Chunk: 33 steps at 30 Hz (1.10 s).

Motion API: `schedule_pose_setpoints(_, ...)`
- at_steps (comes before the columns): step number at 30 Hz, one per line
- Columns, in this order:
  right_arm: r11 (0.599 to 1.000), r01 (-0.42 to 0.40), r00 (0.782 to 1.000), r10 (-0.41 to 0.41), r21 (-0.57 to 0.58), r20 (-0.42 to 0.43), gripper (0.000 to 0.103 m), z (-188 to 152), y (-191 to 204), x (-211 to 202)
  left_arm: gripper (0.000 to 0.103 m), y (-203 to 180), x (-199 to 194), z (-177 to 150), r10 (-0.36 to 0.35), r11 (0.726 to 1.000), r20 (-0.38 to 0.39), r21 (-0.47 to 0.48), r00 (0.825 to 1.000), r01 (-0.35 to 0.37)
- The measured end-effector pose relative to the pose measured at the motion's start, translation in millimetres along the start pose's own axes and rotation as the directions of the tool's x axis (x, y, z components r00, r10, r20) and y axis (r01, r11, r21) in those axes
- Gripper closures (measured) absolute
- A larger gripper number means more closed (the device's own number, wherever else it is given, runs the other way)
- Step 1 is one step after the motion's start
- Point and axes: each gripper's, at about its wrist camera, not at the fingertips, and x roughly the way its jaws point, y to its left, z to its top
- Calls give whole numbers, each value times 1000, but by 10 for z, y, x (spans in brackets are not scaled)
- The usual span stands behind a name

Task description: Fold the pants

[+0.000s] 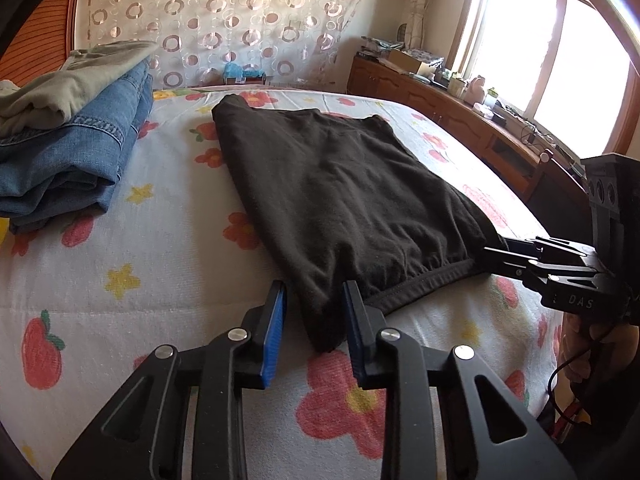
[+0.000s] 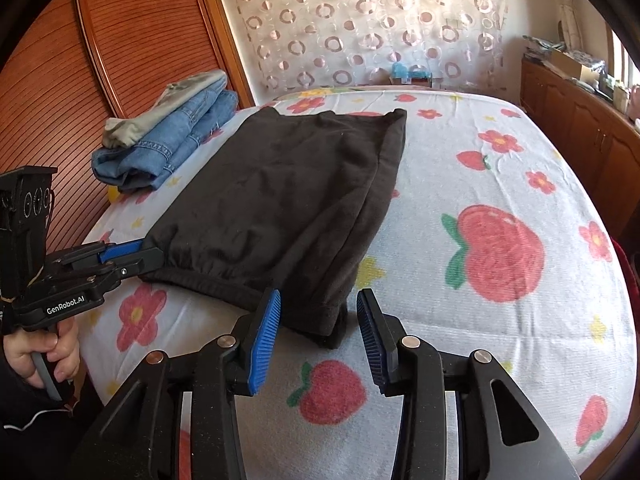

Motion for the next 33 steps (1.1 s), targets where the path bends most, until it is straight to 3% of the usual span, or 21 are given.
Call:
schedule_pose_setpoints(6,1000,4,1000,-4,-14,0,62,12,16,22,73,-13,-16,-13,1,1000,1,-1,1000,-1)
schedule_pose_setpoints(13,1000,-5,1000,5,-22,4,77,-9,6,23,74,-18,-39,-49,-15,1000,2,-5,1000,15)
schedule_pose_setpoints(19,1000,-16,1000,16,-24,8,83,-18,-4,21,74,-20,-34,-72,-48,998,2,-27,999,48)
schedule_pose_setpoints(23,999,-29,1000,29,-21,9,86,-18,-11,21,89,-47,-40,-54,-57,998,11,-19,998,57)
schedule_pose_setpoints(33,997,-67,994,70,-27,85,89,34,1,-232,92,-187,-357,84,-82,997,83,18,993,81)
